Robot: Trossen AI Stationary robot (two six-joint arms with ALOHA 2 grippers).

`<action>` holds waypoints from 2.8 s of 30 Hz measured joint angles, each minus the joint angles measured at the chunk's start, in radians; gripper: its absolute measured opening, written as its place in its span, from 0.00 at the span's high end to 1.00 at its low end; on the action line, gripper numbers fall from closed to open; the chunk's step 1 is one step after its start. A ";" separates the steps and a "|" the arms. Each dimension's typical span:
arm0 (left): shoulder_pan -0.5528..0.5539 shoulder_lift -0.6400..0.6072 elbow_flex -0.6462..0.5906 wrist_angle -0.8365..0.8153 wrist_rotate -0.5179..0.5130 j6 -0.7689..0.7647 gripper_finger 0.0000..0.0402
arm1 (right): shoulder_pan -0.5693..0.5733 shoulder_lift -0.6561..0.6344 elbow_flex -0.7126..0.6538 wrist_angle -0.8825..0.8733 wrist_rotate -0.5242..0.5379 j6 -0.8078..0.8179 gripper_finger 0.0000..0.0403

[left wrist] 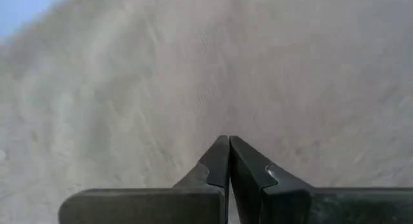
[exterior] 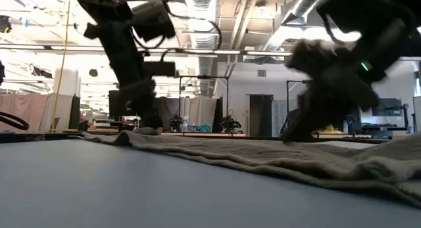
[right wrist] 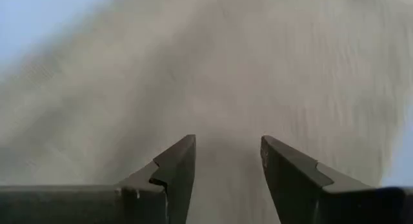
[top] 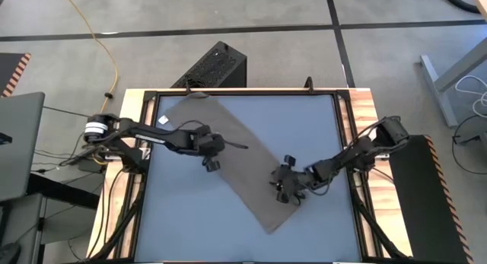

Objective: Roll towel into tight, uniform cylinder
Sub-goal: Roll the gray towel

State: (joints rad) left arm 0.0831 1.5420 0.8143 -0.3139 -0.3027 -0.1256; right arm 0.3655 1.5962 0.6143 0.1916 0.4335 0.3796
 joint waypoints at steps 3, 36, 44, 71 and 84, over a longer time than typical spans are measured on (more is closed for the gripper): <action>-0.033 -0.029 0.000 0.087 0.059 -0.050 1.00 | -0.027 -0.046 0.059 -0.026 -0.072 -0.077 0.50; -0.357 0.400 0.203 0.494 0.456 -0.198 1.00 | 0.227 -0.251 -0.120 -0.191 -0.024 0.311 0.50; -0.369 0.209 0.201 0.344 0.276 -0.098 1.00 | 0.197 -0.250 -0.120 0.017 0.077 0.146 0.50; 0.298 -0.091 -0.279 0.549 0.034 -0.187 1.00 | 0.136 -0.189 -0.120 0.157 0.114 0.138 0.50; 0.328 0.310 -0.078 0.687 0.193 -0.147 1.00 | 0.240 0.189 -0.107 0.457 0.080 0.373 0.50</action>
State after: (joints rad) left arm 0.4114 1.8521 0.7366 0.3728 -0.1099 -0.2724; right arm 0.6053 1.7853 0.5074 0.6482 0.5136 0.7521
